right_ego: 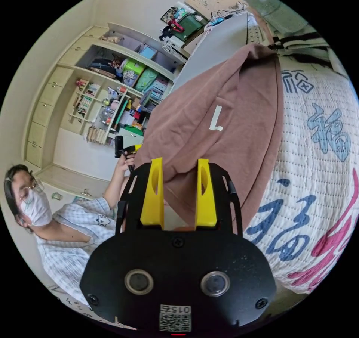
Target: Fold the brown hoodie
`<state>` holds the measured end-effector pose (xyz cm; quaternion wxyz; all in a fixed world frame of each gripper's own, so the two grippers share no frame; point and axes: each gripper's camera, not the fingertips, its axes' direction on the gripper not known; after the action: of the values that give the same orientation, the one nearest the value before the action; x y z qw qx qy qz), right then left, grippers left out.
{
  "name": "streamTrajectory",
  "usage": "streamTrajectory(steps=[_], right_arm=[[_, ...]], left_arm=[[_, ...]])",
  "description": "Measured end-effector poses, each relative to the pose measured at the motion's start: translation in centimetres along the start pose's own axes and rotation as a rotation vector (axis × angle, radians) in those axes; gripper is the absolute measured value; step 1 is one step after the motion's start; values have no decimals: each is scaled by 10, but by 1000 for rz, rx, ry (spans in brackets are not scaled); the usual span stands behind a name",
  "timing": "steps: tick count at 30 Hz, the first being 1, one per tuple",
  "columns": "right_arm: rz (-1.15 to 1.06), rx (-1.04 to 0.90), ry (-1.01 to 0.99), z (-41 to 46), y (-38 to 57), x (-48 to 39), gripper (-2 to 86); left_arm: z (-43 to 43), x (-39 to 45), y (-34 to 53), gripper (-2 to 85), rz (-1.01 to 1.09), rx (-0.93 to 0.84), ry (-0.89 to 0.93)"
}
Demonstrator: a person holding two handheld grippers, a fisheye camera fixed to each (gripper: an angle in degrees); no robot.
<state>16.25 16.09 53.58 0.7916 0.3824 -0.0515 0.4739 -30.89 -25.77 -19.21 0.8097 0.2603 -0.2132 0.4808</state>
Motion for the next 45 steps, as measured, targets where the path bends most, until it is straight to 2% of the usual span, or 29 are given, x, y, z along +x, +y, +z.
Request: streamTrajectory(steps=[4,11,16,20,25,28,30,34,41,43,45], right_arm=[[14,17,0,1,-1,7,108],[13,-64,139,35,-8,6,64],[21,-45,148,44,-4,5,20],[15,-29,136,44,7,-6,11],[-41,-35,63,37,31,-42,8],[-74,-108,141,48,54,-65,11],[-24,-180,250,69,66,-63,15],[80,-287,322,98,73,-50,34],[-62,-134,461,82,94,-98,58],[-137,-31,502,79,99,-118,57],[-314,108,565,90,109,-157,51]], left_arm=[[-6,-7,-2,44,8,8,20],[-16,-6,4,102,55,-23,32],[-9,-20,0,72,17,3,69],[-16,-24,-5,12,36,46,83],[-49,-12,9,-2,73,155,113],[-62,-5,18,-2,115,159,130],[-57,-5,18,1,122,99,87],[-37,-12,12,17,54,-1,-48],[-69,-6,19,51,34,158,-251],[-70,-8,18,56,16,191,-237],[-66,-16,9,65,-24,217,-195]])
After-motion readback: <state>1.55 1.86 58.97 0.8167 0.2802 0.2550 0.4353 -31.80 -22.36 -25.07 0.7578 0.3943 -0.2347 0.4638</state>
